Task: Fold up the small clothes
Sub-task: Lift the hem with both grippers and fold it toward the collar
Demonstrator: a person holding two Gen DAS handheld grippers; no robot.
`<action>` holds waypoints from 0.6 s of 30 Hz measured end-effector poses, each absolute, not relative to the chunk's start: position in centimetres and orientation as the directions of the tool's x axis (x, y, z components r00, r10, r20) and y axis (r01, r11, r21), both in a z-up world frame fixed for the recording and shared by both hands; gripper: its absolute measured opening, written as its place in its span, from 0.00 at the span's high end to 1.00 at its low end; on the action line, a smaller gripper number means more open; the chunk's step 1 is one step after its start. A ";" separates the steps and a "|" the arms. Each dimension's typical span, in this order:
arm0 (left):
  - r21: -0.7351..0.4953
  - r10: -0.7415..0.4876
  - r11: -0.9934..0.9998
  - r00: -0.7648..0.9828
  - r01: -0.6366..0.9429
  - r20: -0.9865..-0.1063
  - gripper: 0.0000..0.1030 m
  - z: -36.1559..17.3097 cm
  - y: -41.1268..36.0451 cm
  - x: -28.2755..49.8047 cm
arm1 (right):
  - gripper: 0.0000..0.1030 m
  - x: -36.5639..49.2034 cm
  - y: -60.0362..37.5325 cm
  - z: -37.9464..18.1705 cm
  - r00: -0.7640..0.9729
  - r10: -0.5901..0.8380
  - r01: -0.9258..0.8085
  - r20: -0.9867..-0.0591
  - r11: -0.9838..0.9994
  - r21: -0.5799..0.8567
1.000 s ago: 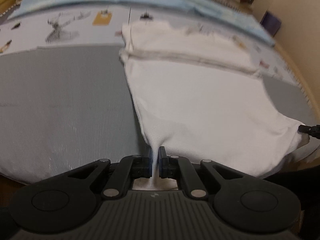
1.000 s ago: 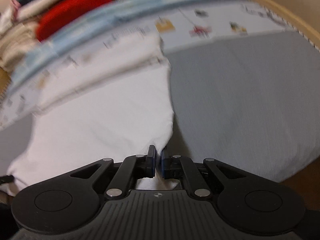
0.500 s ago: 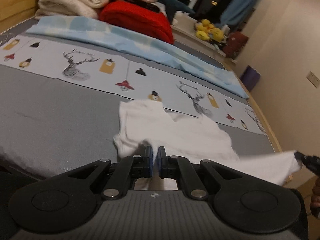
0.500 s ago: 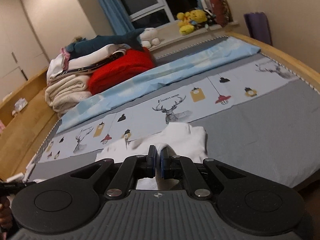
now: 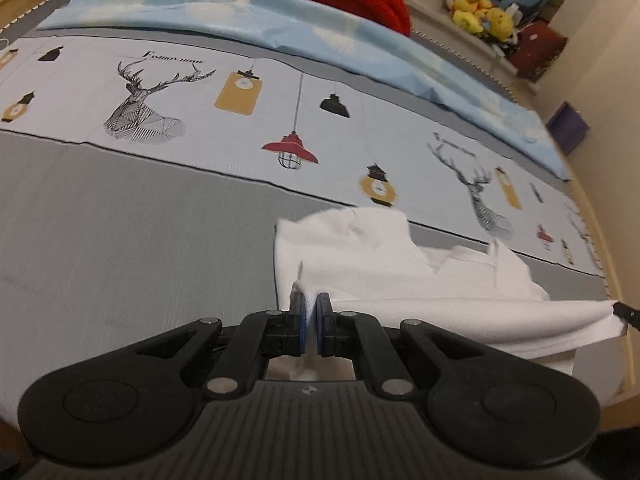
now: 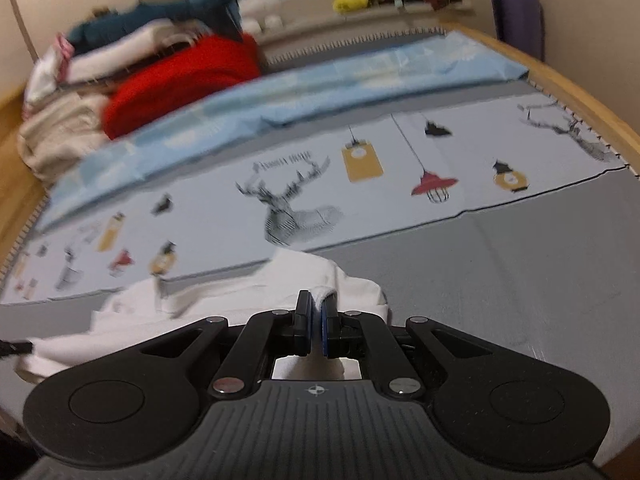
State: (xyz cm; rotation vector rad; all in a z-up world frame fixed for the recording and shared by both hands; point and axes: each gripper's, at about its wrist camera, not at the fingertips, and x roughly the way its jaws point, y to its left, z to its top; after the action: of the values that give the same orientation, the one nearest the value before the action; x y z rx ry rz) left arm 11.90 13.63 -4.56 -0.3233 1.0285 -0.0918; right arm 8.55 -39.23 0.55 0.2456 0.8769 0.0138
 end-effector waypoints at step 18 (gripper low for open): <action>-0.216 -0.126 0.966 0.468 -0.144 -0.875 0.93 -7.6 12.8 13.8 | 0.89 10.7 -38.1 -4.4 0.591 -0.028 0.155 -0.806 0.985 0.080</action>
State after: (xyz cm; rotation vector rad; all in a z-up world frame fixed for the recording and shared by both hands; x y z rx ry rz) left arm 13.83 12.78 -7.64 -0.2760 1.0872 0.0116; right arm 10.72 -38.14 -4.37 0.1474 0.9331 -0.1068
